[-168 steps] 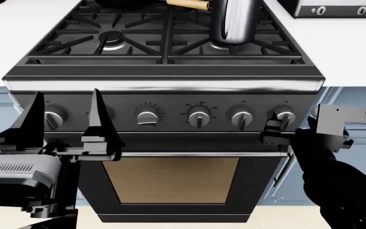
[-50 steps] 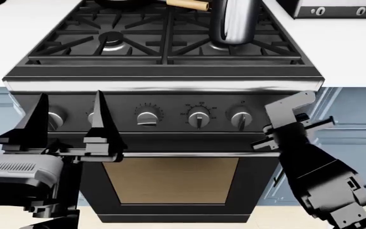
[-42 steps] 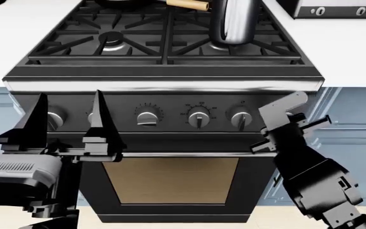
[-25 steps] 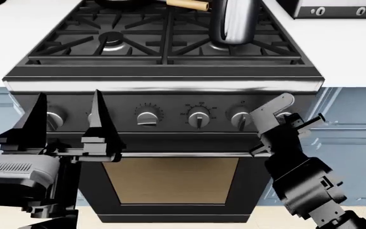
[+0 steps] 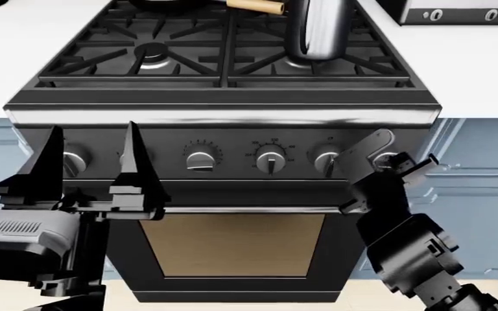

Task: Pick the kettle from the counter and place it on a stove burner. Then turn the burner on.

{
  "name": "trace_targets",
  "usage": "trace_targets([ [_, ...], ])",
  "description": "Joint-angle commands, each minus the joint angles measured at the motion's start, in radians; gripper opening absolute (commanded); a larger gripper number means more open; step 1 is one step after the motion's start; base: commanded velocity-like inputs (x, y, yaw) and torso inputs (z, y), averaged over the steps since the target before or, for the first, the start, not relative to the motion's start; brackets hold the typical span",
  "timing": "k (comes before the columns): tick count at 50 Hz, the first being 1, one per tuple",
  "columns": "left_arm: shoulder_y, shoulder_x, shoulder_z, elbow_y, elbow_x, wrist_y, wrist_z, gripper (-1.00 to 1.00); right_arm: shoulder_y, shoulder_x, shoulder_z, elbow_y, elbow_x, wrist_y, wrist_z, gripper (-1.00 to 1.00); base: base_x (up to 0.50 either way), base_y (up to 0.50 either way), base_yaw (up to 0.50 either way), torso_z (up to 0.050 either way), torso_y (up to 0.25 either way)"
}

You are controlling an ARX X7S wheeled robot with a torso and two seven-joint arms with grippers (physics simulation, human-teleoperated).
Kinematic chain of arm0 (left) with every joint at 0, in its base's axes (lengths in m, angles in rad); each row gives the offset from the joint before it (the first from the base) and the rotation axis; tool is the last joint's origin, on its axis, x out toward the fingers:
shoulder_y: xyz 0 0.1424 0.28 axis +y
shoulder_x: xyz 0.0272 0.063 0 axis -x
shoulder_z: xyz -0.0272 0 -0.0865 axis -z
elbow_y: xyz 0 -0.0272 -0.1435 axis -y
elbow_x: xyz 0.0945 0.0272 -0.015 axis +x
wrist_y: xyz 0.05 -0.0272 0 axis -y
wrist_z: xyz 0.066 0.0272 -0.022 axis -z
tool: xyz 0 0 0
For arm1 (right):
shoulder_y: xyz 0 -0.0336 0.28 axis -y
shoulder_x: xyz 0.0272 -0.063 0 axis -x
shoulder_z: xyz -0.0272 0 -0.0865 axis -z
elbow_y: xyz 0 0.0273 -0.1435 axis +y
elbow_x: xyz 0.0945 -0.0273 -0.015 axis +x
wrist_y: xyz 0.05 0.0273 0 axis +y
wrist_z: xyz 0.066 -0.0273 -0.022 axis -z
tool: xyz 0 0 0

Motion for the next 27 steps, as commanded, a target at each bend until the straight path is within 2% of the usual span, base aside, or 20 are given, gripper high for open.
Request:
trace_targets([
  [1,-0.001,-0.003,0.001,0.001,-0.006,0.000,-0.001,1.00,0.027,-0.009,-0.023,-0.035,0.269,-0.069,-0.119,1.00,0.00,0.00,0.00,0.000,0.000],
  [17,0.001,-0.007,0.004,0.004,-0.007,0.001,-0.003,1.00,-0.015,0.030,0.018,-0.168,0.296,-0.034,-0.078,1.00,0.00,0.00,0.00,0.000,-0.001],
  [27,0.002,-0.009,0.006,0.009,-0.008,0.001,-0.006,1.00,-0.061,0.073,0.064,-0.328,0.334,0.030,-0.035,1.00,0.00,0.00,0.00,0.000,0.000],
])
